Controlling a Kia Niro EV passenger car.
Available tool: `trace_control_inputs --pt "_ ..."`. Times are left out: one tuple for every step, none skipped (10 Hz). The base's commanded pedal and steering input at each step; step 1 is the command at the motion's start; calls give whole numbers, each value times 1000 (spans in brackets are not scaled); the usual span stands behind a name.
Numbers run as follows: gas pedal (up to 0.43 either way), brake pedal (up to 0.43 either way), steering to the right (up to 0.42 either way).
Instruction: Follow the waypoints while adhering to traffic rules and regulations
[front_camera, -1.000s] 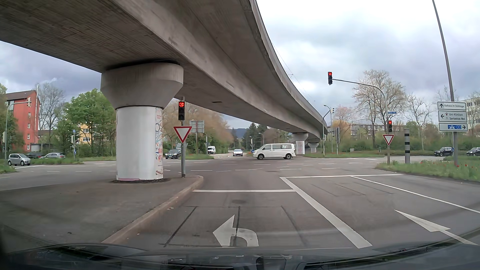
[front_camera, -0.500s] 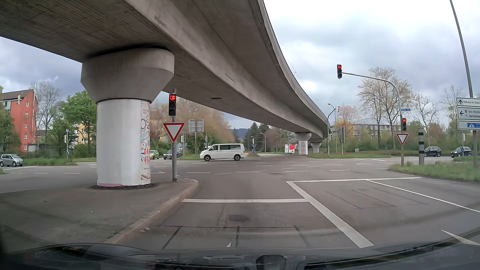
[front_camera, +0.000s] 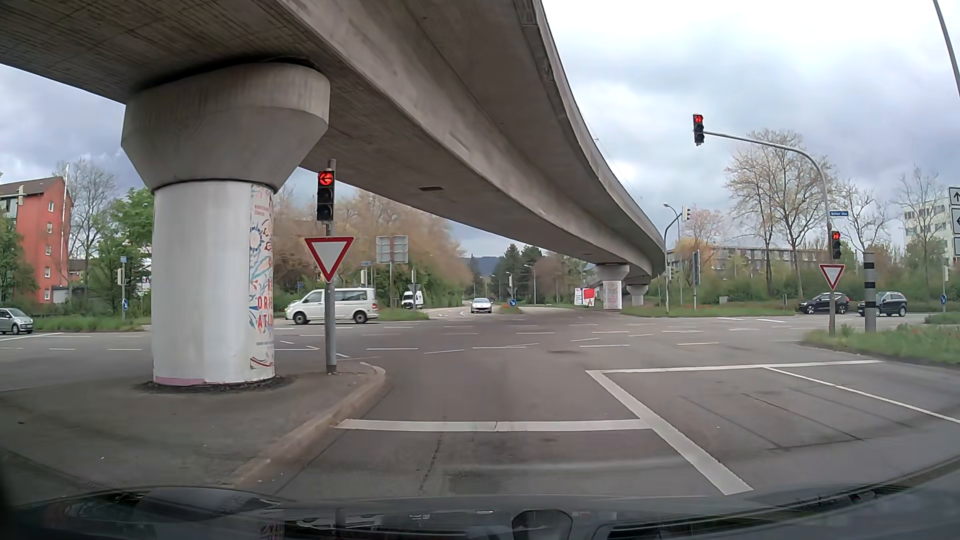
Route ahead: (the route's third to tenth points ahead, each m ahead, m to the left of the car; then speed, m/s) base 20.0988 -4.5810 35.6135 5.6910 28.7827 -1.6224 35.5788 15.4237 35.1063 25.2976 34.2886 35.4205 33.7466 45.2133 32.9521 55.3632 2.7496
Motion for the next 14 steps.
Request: trace_control_inputs --pt "0 146 -9" --pt "0 146 -7" --pt "0 134 -6" --pt "0 134 -5" --pt "0 146 -5" --pt "0 152 -5" --pt "0 152 -5" --pt "0 152 -5" --pt "0 152 -5" --pt "0 152 -5" --pt "0 152 -5" --pt "0 152 -5" --pt "0 159 -5" --pt "0 159 -5"
